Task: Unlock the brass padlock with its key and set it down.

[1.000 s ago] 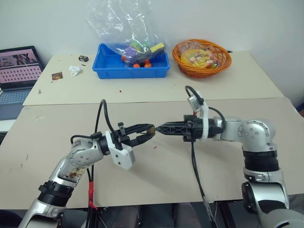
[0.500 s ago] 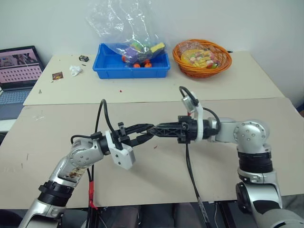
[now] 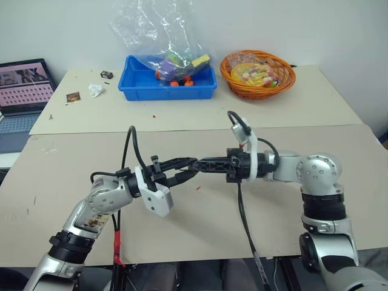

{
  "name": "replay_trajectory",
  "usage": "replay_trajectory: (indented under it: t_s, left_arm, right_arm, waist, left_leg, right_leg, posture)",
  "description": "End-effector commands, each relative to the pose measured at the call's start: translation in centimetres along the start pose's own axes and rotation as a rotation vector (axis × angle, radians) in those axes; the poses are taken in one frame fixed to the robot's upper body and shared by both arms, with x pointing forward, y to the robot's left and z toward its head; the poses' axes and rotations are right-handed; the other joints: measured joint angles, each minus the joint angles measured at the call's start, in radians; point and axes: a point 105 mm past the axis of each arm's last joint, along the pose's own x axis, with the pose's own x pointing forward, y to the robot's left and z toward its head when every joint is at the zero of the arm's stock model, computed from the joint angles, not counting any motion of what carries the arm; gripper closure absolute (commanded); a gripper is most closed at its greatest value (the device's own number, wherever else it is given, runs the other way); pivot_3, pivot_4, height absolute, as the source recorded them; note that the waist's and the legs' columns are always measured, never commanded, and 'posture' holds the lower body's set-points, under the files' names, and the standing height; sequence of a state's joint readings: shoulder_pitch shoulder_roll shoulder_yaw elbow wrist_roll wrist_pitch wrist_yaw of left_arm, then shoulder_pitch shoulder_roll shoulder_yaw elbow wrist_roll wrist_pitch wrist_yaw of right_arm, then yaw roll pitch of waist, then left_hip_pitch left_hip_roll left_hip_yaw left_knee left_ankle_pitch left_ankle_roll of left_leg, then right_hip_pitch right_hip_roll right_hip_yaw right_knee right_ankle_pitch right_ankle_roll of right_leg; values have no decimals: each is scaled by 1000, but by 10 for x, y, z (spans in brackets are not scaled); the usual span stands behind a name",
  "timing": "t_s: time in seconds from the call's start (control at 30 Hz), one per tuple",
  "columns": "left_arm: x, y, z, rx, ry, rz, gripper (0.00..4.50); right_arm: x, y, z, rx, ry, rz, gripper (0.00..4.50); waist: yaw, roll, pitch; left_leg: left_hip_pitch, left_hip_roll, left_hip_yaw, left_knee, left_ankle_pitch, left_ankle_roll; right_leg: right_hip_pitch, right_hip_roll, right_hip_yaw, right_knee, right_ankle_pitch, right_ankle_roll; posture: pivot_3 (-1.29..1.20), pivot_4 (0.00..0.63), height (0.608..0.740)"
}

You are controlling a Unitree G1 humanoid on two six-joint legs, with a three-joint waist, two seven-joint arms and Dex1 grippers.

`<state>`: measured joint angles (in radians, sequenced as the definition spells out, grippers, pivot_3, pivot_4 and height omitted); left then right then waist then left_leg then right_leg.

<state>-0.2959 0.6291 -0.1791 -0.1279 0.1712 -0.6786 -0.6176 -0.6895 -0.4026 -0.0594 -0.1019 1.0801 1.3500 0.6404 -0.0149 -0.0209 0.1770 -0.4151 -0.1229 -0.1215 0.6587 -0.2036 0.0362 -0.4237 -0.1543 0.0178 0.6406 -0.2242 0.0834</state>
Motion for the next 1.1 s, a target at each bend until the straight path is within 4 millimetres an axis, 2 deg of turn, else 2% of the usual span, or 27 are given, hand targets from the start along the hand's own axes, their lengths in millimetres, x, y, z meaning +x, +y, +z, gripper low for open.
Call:
replay_trajectory:
  t_s: [0.03,0.53,0.6,0.63,0.8,0.93,1.0,1.1]
  left_arm:
    - [2,8,7,30,-30,24,3659]
    - [0,9,5,9,-21,40,3659]
    - [0,11,5,3,-25,50,2649]
    - [0,11,5,1,-27,52,2415]
    - [-1,10,4,17,-18,44,567]
    - [-1,11,4,21,-15,43,567]
    - [-6,14,2,-3,-3,53,567]
    - [-17,17,1,-325,-3,71,567]
  right_arm:
    - [1,15,8,-31,-21,71,4320]
    - [4,19,3,-58,0,77,4320]
    - [4,19,3,-57,0,76,4320]
    - [4,19,3,-56,-1,76,4320]
    - [4,19,3,-56,-6,76,4320]
    - [3,17,3,-51,-12,72,4320]
    - [-1,8,2,-37,-24,32,4320]
    - [-15,-12,4,-23,-56,-54,4320]
  waist:
    - [0,0,0]
    - [0,0,0]
    - [0,0,0]
    - [0,0,0]
    - [1,0,0]
    - [0,0,0]
    - [0,0,0]
    - [-2,0,0]
  left_leg:
    - [0,0,0,0,0,0]
    - [0,0,0,0,0,0]
    - [0,0,0,0,0,0]
    - [0,0,0,0,0,0]
    - [0,0,0,0,0,0]
    - [0,0,0,0,0,0]
    - [0,0,0,0,0,0]
    - [0,0,0,0,0,0]
  right_leg:
    - [0,0,0,0,0,0]
    - [0,0,0,0,0,0]
    - [0,0,0,0,0,0]
    - [0,0,0,0,0,0]
    - [0,0,0,0,0,0]
    - [0,0,0,0,0,0]
    - [0,0,0,0,0,0]
    - [0,0,0,0,0,0]
  posture:
    - [0,150,740]
    - [0,150,740]
    - [0,150,740]
    - [0,150,740]
    - [0,150,740]
    - [0,150,740]
    - [0,150,740]
    - [0,150,740]
